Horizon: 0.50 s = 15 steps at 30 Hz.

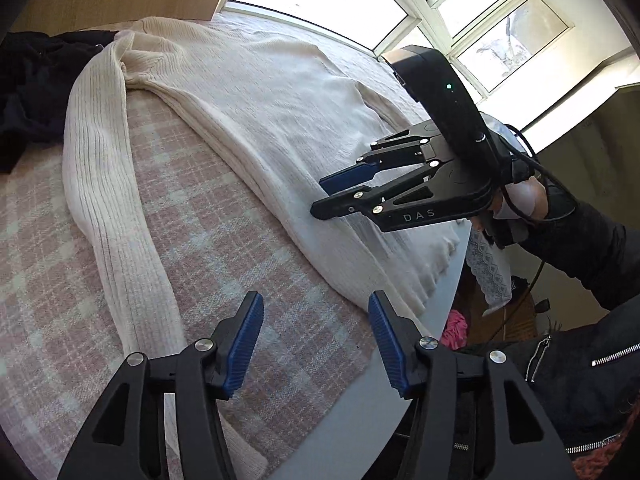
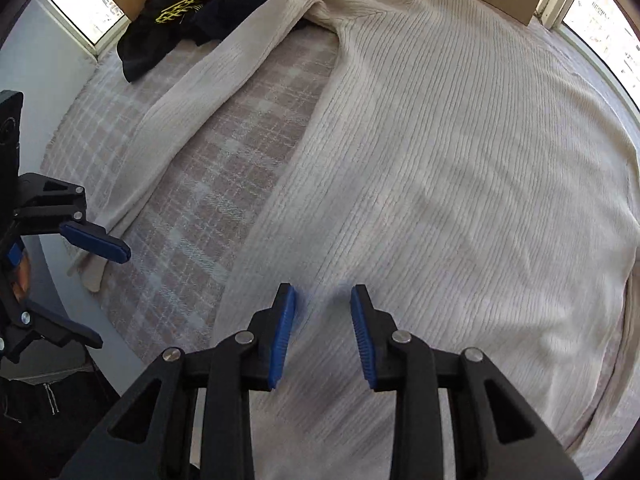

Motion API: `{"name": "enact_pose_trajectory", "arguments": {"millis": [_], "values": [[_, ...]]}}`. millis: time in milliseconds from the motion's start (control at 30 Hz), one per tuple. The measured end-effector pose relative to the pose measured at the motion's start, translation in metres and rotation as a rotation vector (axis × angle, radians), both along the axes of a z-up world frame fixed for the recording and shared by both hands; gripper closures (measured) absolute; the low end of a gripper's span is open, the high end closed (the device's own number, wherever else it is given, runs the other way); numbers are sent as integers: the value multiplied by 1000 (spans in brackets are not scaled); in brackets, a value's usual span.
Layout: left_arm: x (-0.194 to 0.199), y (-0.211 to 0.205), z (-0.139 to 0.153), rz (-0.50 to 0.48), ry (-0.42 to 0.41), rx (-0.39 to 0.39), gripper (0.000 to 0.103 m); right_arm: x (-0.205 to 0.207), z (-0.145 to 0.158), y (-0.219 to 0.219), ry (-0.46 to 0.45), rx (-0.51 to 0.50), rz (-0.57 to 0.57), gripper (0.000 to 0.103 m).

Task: Fold clothes
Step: 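Release the hem and hold the right gripper open above the cardigan, then move the open left gripper over the cream cardigan hem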

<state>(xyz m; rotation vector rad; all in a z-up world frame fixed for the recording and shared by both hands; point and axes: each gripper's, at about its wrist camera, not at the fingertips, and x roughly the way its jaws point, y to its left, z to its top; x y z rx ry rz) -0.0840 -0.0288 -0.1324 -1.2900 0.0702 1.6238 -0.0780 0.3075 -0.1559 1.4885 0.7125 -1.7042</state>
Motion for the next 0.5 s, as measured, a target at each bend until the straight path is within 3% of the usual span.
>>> {"name": "enact_pose_trajectory", "arguments": {"millis": [67, 133, 233, 400, 500], "values": [[-12, -3, -4, 50, 36, -86, 50, -10, 1, 15, 49, 43, -31, 75], [-20, -9, -5, 86, 29, -96, 50, -20, 5, 33, 74, 61, -72, 75], [-13, -3, -1, 40, 32, -76, 49, -13, 13, 48, 70, 42, -70, 75], [35, 35, -4, -161, 11, -74, 49, 2, 27, 72, 58, 6, -60, 75], [72, 53, -4, -264, 21, -72, 49, 18, 19, 64, 2, -22, -48, 74]]}}
